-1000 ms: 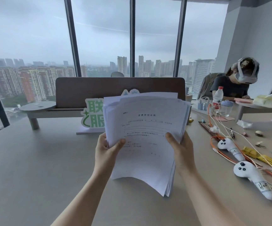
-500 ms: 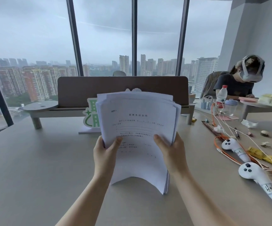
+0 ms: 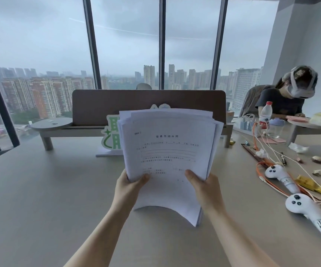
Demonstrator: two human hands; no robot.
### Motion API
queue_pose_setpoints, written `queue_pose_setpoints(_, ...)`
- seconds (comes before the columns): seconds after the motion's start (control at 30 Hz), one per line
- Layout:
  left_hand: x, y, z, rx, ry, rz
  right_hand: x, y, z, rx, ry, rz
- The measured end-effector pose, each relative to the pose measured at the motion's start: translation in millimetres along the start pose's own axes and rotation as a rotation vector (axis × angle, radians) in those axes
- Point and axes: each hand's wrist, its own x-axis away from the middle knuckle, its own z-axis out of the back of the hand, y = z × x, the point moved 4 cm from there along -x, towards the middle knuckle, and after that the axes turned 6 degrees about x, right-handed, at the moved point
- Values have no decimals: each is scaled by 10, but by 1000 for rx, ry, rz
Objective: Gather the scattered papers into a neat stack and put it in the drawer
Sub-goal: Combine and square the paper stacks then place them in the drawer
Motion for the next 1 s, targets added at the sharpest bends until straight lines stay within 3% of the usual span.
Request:
queue_pose_setpoints(0.17,-44,211,-39,12,72,-134,-91,-182,9,29,2,46)
queue_pose_setpoints(0.4,108,-176,112,-11,23,50,112,207,-11,61,-58,-139)
queue_pose_setpoints(0.57,41,-107,171,-71,100,-62,-51,-134,166,-28,81,19)
queue_pose_setpoints(0.73,-52,267,256,-311,170,-262,-399,-500,514,-73,202,59)
queue_pose_setpoints(0.83,-130,559,319,-470,164,-366,-534,-736,618,207,212,201)
queue_pose_setpoints(1.0,-184,1005,297,-1008,124,-661,-575,-812,525,562,46,389)
